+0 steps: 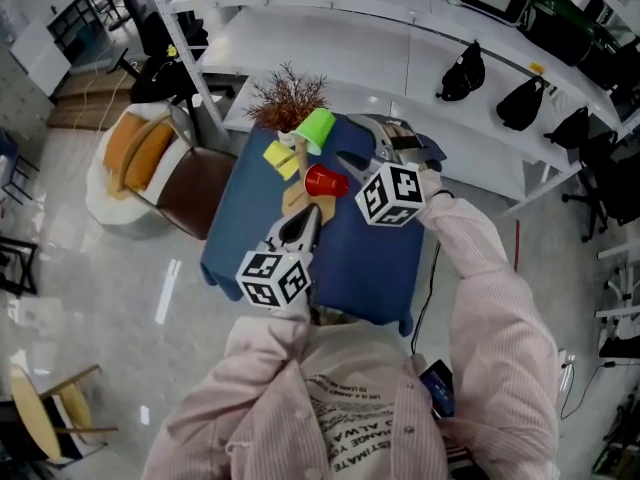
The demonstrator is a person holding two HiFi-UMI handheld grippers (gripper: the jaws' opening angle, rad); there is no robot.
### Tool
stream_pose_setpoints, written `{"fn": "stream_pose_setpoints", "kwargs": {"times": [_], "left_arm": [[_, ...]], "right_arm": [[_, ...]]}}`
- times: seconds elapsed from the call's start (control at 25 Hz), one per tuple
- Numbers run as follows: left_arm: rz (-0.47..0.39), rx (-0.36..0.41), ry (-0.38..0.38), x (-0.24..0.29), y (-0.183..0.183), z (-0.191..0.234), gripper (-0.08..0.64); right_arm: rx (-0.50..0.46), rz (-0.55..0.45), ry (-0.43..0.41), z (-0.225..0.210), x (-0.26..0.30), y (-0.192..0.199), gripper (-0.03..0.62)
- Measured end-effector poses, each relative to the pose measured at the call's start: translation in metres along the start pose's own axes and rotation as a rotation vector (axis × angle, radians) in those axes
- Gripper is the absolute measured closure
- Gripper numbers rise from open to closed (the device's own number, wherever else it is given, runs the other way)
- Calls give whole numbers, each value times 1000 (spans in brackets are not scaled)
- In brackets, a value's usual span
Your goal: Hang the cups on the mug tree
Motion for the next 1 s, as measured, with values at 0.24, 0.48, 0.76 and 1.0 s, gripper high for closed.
{"fn": "stream_pose_setpoints", "kwargs": {"times": [0.24,0.48,0.76,1.0], "left_arm": [[36,91,65,1,-4,-5,561],[51,124,110,-1,-9,-1,561],[72,142,148,4,-12,6,561],[74,187,191,4,-20,5,561]], "right_arm": [[365,10,134,2,-31,20,489],[705,38,183,30,-55,39,537],[995,38,214,58,-83,51,584],[1171,-21,230,65,-109,50,592]]}}
Point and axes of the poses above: the fingertips, and each gripper's own axes: x forward along the fingers, z to its left, y out of its underside, the point moved 4 cm from there along -x, backward along the fingers
